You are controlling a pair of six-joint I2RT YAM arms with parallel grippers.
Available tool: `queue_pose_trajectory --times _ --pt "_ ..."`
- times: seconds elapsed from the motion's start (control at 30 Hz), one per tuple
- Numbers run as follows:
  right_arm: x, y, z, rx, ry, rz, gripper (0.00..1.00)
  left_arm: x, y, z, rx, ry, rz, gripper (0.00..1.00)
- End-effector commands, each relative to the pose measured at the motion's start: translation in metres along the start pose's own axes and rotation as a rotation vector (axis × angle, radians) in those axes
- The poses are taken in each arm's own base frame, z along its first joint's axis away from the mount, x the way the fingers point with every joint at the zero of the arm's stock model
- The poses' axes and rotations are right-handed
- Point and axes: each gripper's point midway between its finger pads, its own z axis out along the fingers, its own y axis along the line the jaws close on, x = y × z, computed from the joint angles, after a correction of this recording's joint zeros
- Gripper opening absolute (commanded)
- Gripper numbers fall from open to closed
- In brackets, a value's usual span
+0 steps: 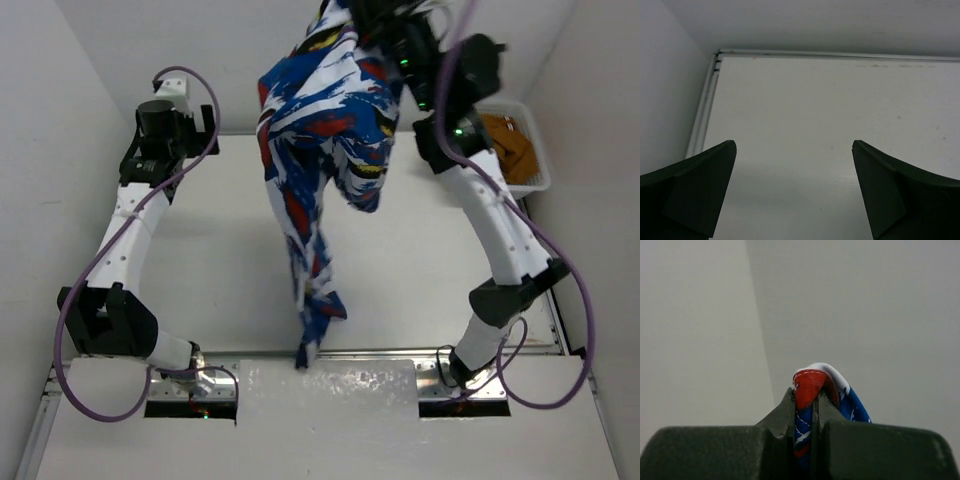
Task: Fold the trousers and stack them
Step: Move the trousers to the center of the board
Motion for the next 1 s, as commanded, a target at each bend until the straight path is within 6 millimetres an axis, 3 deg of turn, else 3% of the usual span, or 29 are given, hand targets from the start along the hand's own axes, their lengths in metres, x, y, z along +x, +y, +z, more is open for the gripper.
queue_pose_trajectory --times 0.0,0.1,0.13,0.17,0.2,0.23,0.27,0.3,0.33,0.37,0.4,0.43,0.47,0.5,0.53,0.57,0.6,0.63,0.7,0.73,0.8,0.87,0.9,0.97 --pt "0.158 -0.060 -0.032 0.234 0.350 0.026 0.00 -0.015 0.021 -0.014 -0.070 -0.034 0.009 1.00" --pt "0.255 -0.097 -0.090 0.389 0.645 -0.017 0.00 -0.015 0.031 -0.014 -0.120 -0.031 0.025 1.00" --pt "0.298 -0.110 -0.111 0.419 0.752 -0.033 0.04 -0.015 0.034 -0.013 -0.126 -0.031 0.026 1.00" --pt "0.328 -0.125 -0.140 0.453 0.880 -0.038 0.13 -0.020 0.034 -0.013 -0.125 -0.040 0.029 1.00" --pt "0.353 -0.132 -0.159 0.463 0.968 -0.035 0.26 -0.017 0.032 -0.010 -0.108 -0.025 0.050 1.00" --pt "0.364 -0.139 -0.165 0.464 1.014 -0.019 0.54 -0.017 0.027 -0.009 -0.081 -0.016 0.074 1.00" --pt "0.412 -0.151 -0.214 0.479 1.202 0.042 0.68 -0.018 0.020 -0.010 -0.048 -0.011 0.105 1.00" --pt "0.426 -0.157 -0.232 0.516 1.264 0.092 0.84 -0.004 0.008 -0.009 0.025 0.043 0.199 0.99" --pt "0.426 -0.174 -0.241 0.559 1.287 0.118 0.99 0.009 -0.009 -0.010 0.093 0.083 0.271 0.97" --pt "0.438 -0.175 -0.267 0.579 1.368 0.164 0.99 0.036 -0.017 -0.014 0.151 0.179 0.379 0.94" --pt "0.435 -0.179 -0.272 0.595 1.375 0.168 0.99 0.054 -0.024 -0.018 0.182 0.230 0.428 0.92" --pt "0.440 -0.183 -0.299 0.622 1.427 0.164 0.99 0.092 -0.033 -0.023 0.224 0.325 0.484 0.92" --pt "0.418 -0.187 -0.286 0.623 1.366 0.121 0.99 0.117 -0.035 -0.037 0.280 0.401 0.543 0.91" --pt "0.414 -0.188 -0.292 0.620 1.365 0.087 0.99 0.141 -0.039 -0.047 0.332 0.463 0.582 0.90" --pt "0.419 -0.185 -0.317 0.627 1.412 0.083 0.99 0.184 -0.049 -0.064 0.421 0.565 0.623 0.90" --pt "0.408 -0.182 -0.310 0.613 1.379 0.070 0.99 0.204 -0.060 -0.081 0.521 0.606 0.637 0.90" --pt "0.407 -0.181 -0.319 0.611 1.396 0.063 0.99 0.219 -0.062 -0.103 0.582 0.647 0.670 0.91" --pt "0.413 -0.177 -0.336 0.613 1.438 0.071 0.98 0.247 -0.070 -0.122 0.653 0.703 0.693 0.93" --pt "0.418 -0.172 -0.351 0.607 1.467 0.085 0.92 0.261 -0.078 -0.146 0.722 0.709 0.713 0.98" --pt "0.427 -0.167 -0.367 0.605 1.502 0.108 0.74 0.277 -0.081 -0.157 0.756 0.742 0.735 0.99" --pt "0.447 -0.163 -0.376 0.605 1.514 0.173 0.59 0.297 -0.079 -0.165 0.761 0.779 0.781 1.00" --pt "0.463 -0.164 -0.377 0.608 1.522 0.200 0.76 0.307 -0.073 -0.161 0.717 0.781 0.843 1.00" --pt "0.480 -0.169 -0.377 0.627 1.528 0.219 0.85 0.322 -0.070 -0.163 0.710 0.804 0.877 1.00" --pt "0.495 -0.174 -0.381 0.660 1.548 0.238 0.87 0.324 -0.062 -0.146 0.603 0.769 0.901 1.00"
